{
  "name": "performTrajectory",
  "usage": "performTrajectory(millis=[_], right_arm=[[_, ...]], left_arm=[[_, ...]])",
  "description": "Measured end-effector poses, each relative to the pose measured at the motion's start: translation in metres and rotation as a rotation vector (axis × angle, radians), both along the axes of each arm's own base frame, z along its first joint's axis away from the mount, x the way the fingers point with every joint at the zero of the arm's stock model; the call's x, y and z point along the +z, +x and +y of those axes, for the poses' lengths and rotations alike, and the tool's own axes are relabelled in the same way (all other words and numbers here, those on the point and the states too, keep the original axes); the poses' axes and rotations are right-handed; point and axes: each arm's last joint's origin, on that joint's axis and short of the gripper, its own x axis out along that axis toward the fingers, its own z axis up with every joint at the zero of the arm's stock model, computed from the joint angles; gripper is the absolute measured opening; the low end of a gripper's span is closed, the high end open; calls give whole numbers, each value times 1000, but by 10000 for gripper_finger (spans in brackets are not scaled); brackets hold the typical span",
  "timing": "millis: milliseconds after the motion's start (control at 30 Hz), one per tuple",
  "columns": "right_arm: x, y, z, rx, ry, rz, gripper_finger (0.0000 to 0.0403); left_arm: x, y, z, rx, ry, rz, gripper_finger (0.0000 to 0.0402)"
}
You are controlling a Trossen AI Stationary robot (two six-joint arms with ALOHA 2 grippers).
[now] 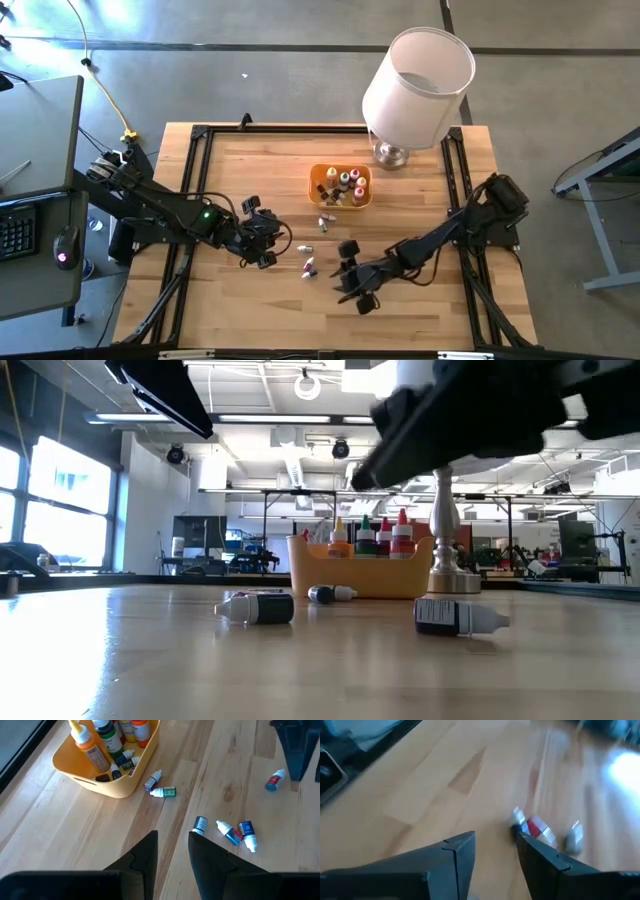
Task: Pick & Place food coloring
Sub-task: Put the small red food coloring bottle into the yellow container
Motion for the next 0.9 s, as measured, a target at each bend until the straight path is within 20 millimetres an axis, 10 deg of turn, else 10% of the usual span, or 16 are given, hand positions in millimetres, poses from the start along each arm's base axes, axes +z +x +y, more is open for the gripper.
performTrajectory(millis=[900], right_arm=[[-50,-27,32,-283,52,204,139]], left_arm=[[1,2,-1,7,-18,-25,105]])
